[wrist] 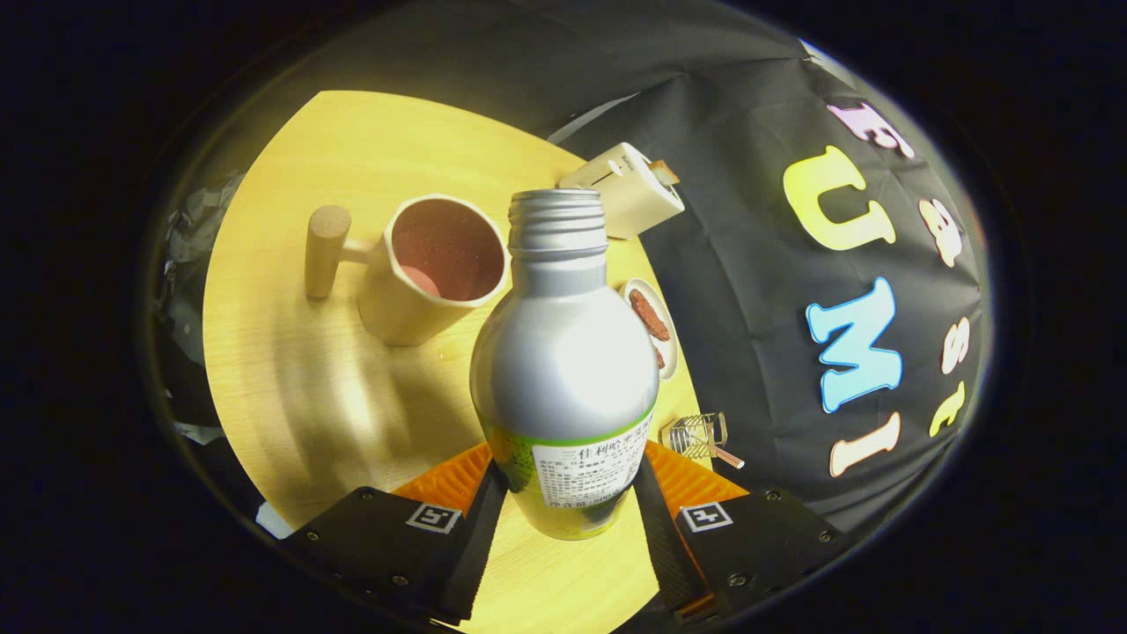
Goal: Take the bottle from table, then pour the juice into the cup, finally place the bottle on the coaster
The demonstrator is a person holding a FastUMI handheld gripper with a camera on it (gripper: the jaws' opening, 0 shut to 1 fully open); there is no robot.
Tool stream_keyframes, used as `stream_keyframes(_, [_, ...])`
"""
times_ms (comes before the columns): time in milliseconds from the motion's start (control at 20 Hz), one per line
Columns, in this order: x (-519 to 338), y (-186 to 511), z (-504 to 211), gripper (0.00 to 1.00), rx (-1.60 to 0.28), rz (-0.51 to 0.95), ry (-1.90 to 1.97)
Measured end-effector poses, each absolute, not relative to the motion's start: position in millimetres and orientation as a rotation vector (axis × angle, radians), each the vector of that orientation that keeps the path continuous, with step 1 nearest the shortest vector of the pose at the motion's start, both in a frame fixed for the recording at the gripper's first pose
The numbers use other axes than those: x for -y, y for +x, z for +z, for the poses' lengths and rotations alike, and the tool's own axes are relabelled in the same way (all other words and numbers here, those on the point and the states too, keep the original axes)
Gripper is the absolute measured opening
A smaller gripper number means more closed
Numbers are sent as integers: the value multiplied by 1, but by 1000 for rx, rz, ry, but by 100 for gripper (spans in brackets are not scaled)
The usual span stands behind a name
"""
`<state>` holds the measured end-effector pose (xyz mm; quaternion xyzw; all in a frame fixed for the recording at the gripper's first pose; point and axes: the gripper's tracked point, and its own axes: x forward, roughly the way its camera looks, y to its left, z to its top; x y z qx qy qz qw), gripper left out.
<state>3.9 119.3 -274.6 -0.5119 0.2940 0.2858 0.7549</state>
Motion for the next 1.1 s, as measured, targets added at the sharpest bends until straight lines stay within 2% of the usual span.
stream_keyframes(550, [-124, 6, -285, 76, -695, 656, -1373])
stream_keyframes(1100, [-111, 13, -283, 76, -781, 605, -1520])
